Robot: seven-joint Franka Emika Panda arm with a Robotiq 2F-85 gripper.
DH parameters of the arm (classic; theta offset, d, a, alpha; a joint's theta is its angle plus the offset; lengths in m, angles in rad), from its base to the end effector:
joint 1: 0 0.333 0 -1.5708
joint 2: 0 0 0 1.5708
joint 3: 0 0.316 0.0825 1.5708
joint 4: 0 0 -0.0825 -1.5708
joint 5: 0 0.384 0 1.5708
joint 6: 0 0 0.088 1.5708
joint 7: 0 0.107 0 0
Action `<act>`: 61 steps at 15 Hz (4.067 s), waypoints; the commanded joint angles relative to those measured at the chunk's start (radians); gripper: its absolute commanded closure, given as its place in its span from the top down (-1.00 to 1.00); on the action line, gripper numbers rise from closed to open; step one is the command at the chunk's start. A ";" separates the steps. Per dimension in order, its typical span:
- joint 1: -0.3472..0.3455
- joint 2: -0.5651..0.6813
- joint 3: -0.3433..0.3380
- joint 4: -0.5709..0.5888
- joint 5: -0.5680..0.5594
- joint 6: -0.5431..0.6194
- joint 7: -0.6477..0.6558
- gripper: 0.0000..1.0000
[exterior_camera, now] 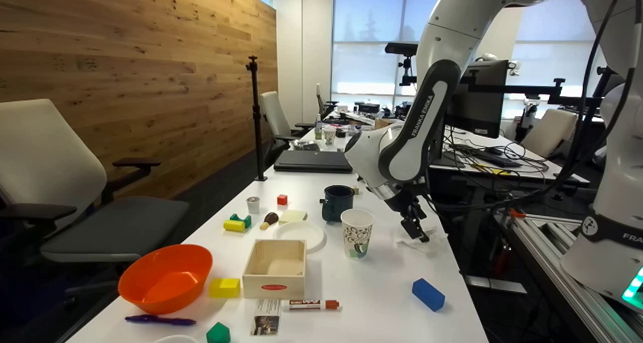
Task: Move the napkin backwards.
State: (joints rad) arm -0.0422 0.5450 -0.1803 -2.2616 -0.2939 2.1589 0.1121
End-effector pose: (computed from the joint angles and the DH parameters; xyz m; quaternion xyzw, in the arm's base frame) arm 0.4322 -0.1210 0.0924 0.9381 -0.0440 -0.3218 0.1201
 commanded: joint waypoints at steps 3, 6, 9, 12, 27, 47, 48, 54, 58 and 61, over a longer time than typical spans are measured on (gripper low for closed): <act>-0.061 -0.135 0.031 -0.131 0.095 0.172 -0.039 1.00; -0.066 -0.173 0.028 -0.168 0.094 0.243 -0.068 1.00; -0.068 -0.194 0.015 -0.198 0.060 0.308 -0.100 1.00; -0.079 -0.205 0.013 -0.215 0.002 0.301 -0.259 1.00; -0.116 -0.196 0.050 -0.217 -0.044 0.237 -0.628 1.00; -0.121 -0.224 0.085 -0.277 -0.220 0.319 -1.111 1.00; -0.122 -0.233 0.086 -0.285 -0.220 0.328 -1.130 1.00; -0.130 -0.254 0.082 -0.335 -0.180 0.473 -1.142 1.00; -0.138 -0.244 0.072 -0.363 -0.176 0.610 -1.132 1.00; -0.134 -0.232 0.054 -0.356 -0.189 0.618 -1.127 1.00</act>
State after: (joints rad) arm -0.1702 0.3330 -0.1132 -2.5932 -0.4852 2.7464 -1.0196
